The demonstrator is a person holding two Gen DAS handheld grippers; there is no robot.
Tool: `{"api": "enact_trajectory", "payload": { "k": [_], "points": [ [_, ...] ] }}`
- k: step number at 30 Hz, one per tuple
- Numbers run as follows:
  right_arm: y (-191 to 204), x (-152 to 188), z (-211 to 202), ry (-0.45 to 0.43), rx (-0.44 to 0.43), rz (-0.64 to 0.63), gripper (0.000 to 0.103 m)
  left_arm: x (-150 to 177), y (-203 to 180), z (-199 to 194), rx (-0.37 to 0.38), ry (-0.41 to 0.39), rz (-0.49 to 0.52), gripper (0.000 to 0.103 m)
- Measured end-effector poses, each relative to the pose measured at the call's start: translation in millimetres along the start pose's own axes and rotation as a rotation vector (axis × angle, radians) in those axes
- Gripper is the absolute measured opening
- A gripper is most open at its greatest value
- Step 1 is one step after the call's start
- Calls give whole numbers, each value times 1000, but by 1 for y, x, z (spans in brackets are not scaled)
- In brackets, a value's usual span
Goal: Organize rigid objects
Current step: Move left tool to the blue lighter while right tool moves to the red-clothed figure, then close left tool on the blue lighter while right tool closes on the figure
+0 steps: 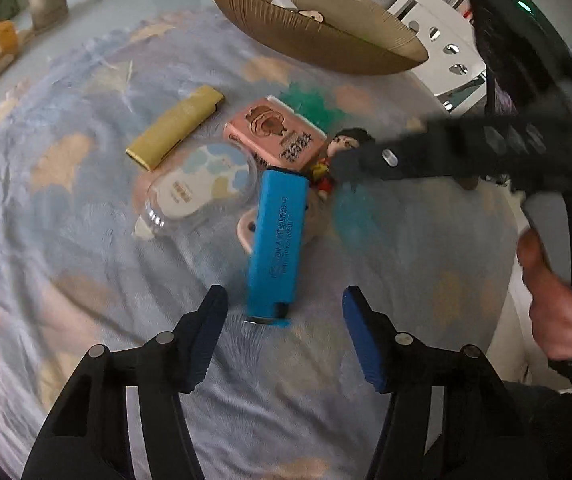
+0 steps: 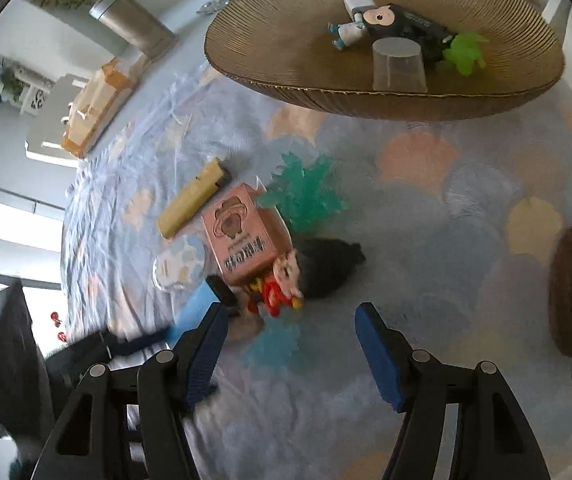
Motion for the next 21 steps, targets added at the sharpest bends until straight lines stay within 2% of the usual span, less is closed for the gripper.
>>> {"api": "enact_trajectory", "payload": {
  "k": [2,5,7,8,10,11,12,13,14,16,18,21],
  "points": [
    [-1,-3,5,9,-25,31,56,-4,6,-2,-27,-16,-33,57],
    [-3,-9,9,-6,-44,77,56,-12,14,-6,-34,-40,-71,56],
    [-1,-12,10,-14,-8,61,51,-16,11,-4,-27,-30,-61,56],
    [0,-12,11,-18,31,39,42,-18,6,0,-32,-21,-41,56],
    [2,-13,11,-33,41,9,41,-21,0,6,-78,-28,-10,56],
    [2,-13,10,-38,39,3,40,-24,-3,7,-90,-30,-2,52],
    [2,-12,9,-43,37,0,40,-26,-6,8,-112,-34,7,35],
    [2,-12,6,-55,32,-6,36,-27,-7,8,-119,-34,11,32],
    [2,-11,0,-70,34,-22,34,-29,-8,6,-108,-45,1,23],
    [4,-12,-8,-96,62,-54,34,-29,-6,2,-84,-52,-32,21],
    [3,-10,-13,-101,61,-71,30,-25,-1,-2,-98,-49,-43,21],
    [-3,-4,-23,-102,62,-72,16,-10,10,-10,-106,-42,-55,21]
  ]
}}
Point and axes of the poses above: each gripper's, at about its wrist camera, not at the fingertips, and z roughly the way its jaws point, y to its left, x to its underside, the point moved 7 cm from there along z, roughly the way its jaws point, and after that the axes turned 4 degrees about -x, right-handed, at the moved point
